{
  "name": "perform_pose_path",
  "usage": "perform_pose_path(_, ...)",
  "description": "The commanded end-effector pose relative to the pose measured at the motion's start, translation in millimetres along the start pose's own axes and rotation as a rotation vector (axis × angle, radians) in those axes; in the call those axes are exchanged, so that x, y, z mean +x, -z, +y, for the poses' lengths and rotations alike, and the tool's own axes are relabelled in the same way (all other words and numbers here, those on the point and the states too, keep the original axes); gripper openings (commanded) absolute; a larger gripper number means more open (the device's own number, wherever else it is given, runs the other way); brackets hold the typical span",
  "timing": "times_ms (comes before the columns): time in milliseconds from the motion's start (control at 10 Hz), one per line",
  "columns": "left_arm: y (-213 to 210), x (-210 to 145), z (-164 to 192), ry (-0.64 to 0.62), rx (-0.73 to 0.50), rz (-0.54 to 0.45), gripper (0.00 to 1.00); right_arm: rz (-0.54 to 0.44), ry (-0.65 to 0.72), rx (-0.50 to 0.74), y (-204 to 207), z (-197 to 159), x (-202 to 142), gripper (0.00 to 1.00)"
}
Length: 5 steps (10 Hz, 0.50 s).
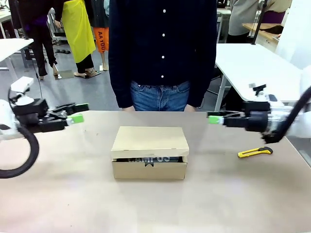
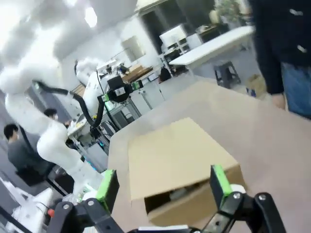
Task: Pack the items into the box.
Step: Close the Mailer Box.
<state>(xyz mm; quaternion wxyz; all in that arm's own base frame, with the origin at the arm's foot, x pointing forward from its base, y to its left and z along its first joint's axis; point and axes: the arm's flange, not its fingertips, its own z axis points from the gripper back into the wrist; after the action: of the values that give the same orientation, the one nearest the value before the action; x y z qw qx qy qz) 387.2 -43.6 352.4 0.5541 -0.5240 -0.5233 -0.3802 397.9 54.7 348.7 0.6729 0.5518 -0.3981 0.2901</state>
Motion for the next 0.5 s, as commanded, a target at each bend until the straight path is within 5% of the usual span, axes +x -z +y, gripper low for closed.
perform_pose_path(0,-40,0,-27,-0.225,0.067,0.104,0.96,-0.032,0.190,-0.026,-59,27,-9,1.00)
perform_pose_path(200,-84,-5,-23,-0.408,0.113,0.179,0.96,-0.032,0.314,-0.128,-100,14,-16,1.00)
perform_pose_path(400,-112,-9,-11,-0.455,0.257,0.056,0.96,-0.111,0.311,-0.215,-110,-4,-25,1.00)
